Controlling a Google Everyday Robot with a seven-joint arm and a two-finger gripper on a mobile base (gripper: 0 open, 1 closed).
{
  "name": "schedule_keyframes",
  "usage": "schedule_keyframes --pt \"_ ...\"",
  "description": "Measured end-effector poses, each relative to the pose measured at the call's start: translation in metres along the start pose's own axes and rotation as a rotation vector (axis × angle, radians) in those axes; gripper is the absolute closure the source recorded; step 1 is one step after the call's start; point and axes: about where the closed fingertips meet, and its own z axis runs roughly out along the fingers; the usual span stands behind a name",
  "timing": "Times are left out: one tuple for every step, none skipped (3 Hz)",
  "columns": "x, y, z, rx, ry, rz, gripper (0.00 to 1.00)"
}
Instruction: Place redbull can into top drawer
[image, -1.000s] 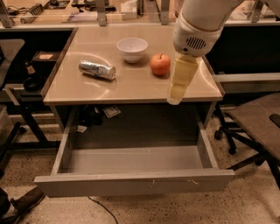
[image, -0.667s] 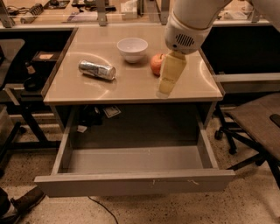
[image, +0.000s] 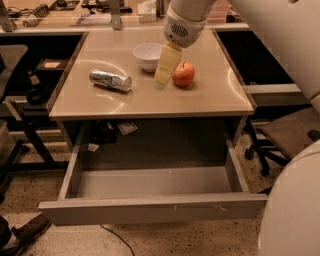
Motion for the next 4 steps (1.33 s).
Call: schedule_keyframes --pt "-0.002 0.000 0.003 -0.002 -0.005 0.000 0.00" --pt "-0.016 -0.012 0.022 -0.007 -0.046 0.060 0.00" --pt "-0.045 -0.035 0.056 -0.049 -0.099 0.127 0.00" --pt "-0.046 -0.036 0.056 -0.049 -0.101 0.128 0.00"
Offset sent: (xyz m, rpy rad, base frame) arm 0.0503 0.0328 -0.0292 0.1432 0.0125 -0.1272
